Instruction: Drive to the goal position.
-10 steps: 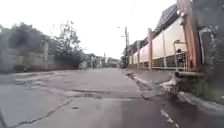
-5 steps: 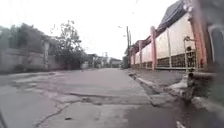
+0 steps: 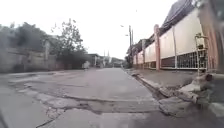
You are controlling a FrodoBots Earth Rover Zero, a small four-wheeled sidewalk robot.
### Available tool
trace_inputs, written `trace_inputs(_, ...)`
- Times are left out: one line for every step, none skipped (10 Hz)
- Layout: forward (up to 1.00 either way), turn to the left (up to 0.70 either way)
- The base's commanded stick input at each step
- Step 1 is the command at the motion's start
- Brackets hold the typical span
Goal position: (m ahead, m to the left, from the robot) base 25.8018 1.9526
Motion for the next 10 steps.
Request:
trace_inputs(0.70, 0.00)
trace_inputs(0.70, 0.00)
trace_inputs(0.70, 0.00)
trace_inputs(0.70, 0.00)
trace_inputs(0.70, 0.00)
trace_inputs(0.70, 0.00)
trace_inputs(0.70, 0.00)
trace_inputs(0.70, -0.10)
trace_inputs(0.70, -0.25)
trace_inputs(0.70, -0.35)
